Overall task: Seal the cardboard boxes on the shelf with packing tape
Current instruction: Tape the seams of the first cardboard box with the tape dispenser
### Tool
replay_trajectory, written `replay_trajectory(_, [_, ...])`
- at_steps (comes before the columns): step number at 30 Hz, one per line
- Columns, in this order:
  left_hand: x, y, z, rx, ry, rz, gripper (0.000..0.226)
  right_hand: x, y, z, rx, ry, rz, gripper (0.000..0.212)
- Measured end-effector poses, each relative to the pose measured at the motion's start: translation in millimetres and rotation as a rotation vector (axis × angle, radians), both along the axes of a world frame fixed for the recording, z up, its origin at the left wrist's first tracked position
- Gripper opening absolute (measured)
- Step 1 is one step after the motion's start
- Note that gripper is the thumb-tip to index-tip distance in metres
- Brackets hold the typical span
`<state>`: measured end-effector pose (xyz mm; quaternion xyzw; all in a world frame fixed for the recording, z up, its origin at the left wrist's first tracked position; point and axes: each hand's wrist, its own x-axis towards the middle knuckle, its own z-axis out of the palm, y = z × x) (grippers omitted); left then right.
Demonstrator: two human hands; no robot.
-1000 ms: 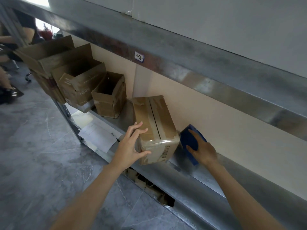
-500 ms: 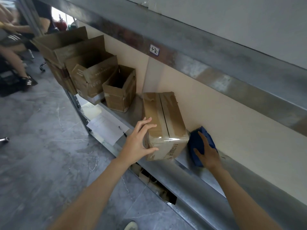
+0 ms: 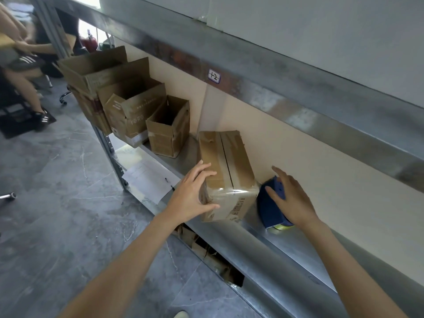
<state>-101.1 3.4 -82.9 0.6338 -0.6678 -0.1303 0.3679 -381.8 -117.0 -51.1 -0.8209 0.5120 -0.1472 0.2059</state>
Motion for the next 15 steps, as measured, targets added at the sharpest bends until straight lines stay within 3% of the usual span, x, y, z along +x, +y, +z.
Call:
replay_trajectory(5, [-6, 3, 4, -0.023, -0.031, -0.008, 0.088, 32, 18, 24, 0.022, -0.266, 0.233, 0.067])
replay_trajectory(10, [-10, 3, 4, -0.061, 0.0, -0.019, 0.079, 46, 21, 16, 0.023, -0.205, 0.34, 0.079])
replay_trajectory(15, [-1, 0, 1, -0.088, -0.01, -0.025, 0.068, 45, 13, 2, -0.03, -0.259, 0.324, 0.067])
